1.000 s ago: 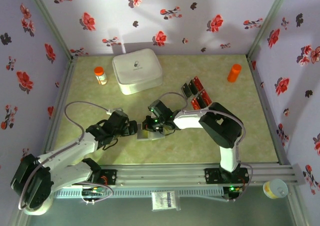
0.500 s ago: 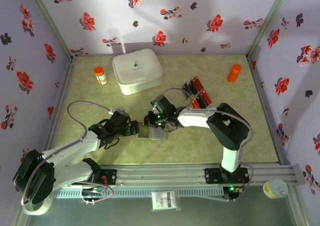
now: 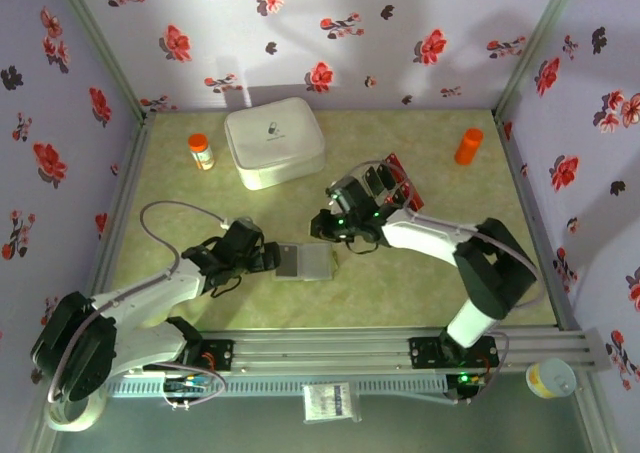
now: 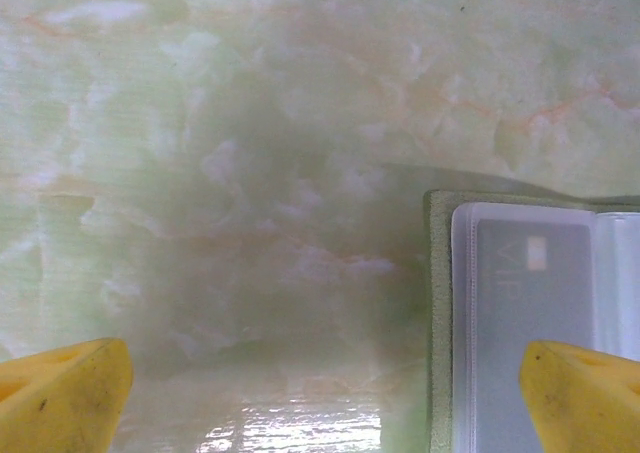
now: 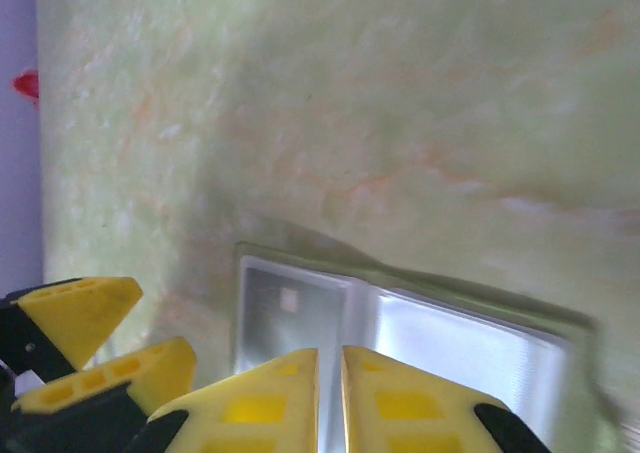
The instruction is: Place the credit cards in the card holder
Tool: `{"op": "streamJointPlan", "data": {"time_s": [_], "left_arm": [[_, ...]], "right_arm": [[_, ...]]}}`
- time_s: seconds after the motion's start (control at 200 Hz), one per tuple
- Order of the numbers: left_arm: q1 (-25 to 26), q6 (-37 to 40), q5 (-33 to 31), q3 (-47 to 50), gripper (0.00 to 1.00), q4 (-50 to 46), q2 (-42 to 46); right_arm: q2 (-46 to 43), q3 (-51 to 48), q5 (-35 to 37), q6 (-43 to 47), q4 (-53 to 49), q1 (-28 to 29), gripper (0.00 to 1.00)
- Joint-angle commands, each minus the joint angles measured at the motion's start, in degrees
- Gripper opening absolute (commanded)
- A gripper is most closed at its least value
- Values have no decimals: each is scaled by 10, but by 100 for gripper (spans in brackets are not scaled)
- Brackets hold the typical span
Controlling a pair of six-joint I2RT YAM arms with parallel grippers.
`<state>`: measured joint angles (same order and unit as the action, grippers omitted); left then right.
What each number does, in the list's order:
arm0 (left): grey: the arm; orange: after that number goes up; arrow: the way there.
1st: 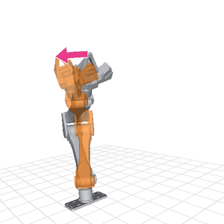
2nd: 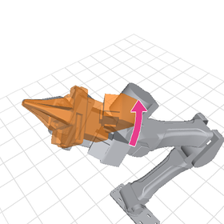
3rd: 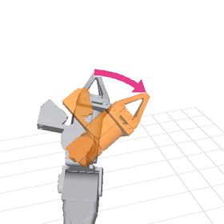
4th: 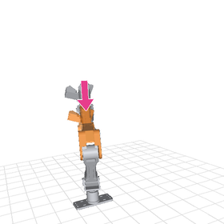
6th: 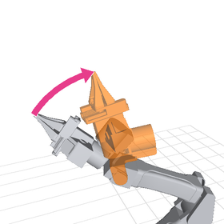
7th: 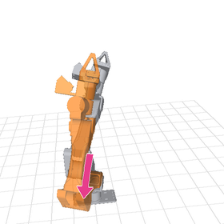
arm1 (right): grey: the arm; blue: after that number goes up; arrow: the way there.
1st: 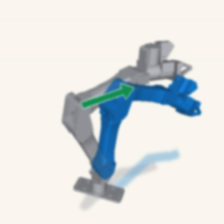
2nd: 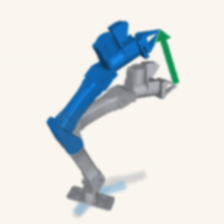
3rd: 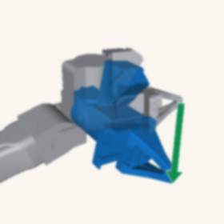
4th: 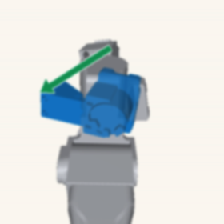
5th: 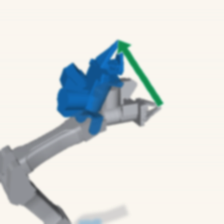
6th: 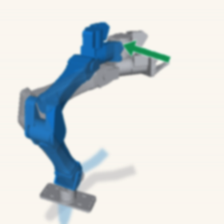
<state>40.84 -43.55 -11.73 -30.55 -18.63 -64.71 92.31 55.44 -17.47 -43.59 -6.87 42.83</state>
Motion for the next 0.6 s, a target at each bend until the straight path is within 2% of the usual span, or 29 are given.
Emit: {"op": "streamJointPlan", "data": {"time_s": [0.0,0.23,0.405,0.595], "left_arm": [[-3,4,8,-20,100,8,-5],[5,-4,10,-28,100,15,-11],[15,-8,10,-35,100,17,-22],[25,-13,9,-40,100,22,-35]], "right_arm": [[-49,22,87,108,-148,-25,21],[-87,61,256,237,-320,-93,39],[-59,89,306,287,-367,-144,41],[-20,124,342,314,-385,-162,40]]}}
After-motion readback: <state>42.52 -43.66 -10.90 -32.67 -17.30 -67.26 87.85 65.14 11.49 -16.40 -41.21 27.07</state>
